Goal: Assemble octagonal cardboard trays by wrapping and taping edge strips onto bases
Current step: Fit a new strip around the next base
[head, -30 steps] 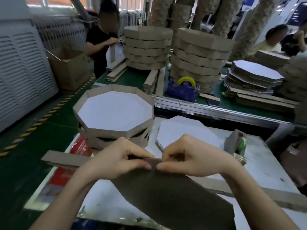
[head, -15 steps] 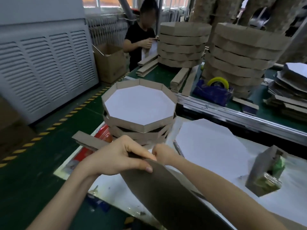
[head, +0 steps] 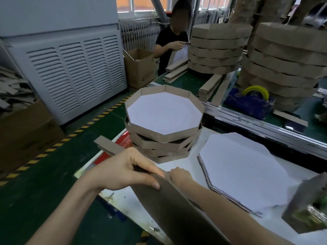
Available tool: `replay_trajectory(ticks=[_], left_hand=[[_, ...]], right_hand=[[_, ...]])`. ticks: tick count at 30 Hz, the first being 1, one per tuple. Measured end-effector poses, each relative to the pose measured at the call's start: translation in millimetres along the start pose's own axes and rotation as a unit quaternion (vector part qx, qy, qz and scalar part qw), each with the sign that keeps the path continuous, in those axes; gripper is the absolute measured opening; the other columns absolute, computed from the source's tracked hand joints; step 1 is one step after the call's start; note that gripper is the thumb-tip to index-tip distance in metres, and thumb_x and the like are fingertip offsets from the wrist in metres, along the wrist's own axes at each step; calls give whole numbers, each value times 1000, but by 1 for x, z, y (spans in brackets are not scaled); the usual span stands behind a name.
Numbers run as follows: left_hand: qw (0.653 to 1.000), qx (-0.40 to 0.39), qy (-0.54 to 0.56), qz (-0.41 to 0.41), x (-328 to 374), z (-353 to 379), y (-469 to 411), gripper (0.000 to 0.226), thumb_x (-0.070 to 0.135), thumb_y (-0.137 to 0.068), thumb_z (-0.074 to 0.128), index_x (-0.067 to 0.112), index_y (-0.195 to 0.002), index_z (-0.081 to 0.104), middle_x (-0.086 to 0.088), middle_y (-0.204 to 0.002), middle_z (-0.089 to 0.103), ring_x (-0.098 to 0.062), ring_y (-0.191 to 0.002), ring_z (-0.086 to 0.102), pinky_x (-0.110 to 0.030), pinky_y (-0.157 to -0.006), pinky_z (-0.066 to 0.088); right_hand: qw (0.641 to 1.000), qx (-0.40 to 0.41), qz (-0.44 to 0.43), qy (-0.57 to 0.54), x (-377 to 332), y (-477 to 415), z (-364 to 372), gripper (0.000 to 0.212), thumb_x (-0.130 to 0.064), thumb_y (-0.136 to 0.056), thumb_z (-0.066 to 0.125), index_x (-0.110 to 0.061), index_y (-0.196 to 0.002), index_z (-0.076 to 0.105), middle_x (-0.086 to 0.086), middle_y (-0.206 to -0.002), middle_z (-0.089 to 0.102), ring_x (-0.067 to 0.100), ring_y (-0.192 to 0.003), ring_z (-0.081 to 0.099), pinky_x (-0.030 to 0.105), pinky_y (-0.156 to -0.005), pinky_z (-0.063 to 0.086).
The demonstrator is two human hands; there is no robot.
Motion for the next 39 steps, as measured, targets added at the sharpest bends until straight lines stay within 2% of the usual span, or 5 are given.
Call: replay_trajectory(ticks=[11,22,30,33,39], left_hand=[[1000,0,-29,-4,-3,0,-7,24,8,-84,73,24,-102,77,7,-94,76,-11,-90,71,-18,-80,53],[993,-27,-106,32,7,16,-37,15,23,-89,68,34,-99,71,11,-98,71,-12,-98,65,-23,-84,51],[993,18,-94,65,18,52,-71,122,29,-80,78,61,-136,-26,38,-131,50,2,-106,63,-30,-106,32],[982,38,-140,121,26,68,-82,116,26,-76,82,24,-153,-4,60,-130,14,-1,-83,66,-10,-86,45],[974,116,-110,160,29,74,-86,102,28,-70,86,65,-117,3,0,-109,56,-15,-97,67,-49,-94,50]], right_hand=[[989,54,-25,-134,14,19,-38,62,-54,-80,69,-18,-127,50,7,-121,55,27,-112,54,39,-90,49],[928,223,-67,-290,50,148,-207,23,-44,-71,80,-28,-83,69,-10,-77,63,7,-70,58,24,-59,48],[858,347,-92,-367,86,289,-270,37,-52,-72,75,-47,-106,60,-19,-94,61,-1,-91,58,9,-71,46],[853,358,-64,-374,106,321,-255,45,-56,-70,80,-40,-110,67,-17,-98,65,8,-92,62,18,-75,51],[844,327,6,-426,154,365,-195,55,-37,-66,84,-25,-118,71,-2,-102,63,22,-98,63,40,-85,55]])
Point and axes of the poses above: each hand's wrist, its own y-axis away from the middle knuckle, its own z-axis out of the palm, x = y × z, the point moved 9 cm from there along -y, towards the middle knuckle
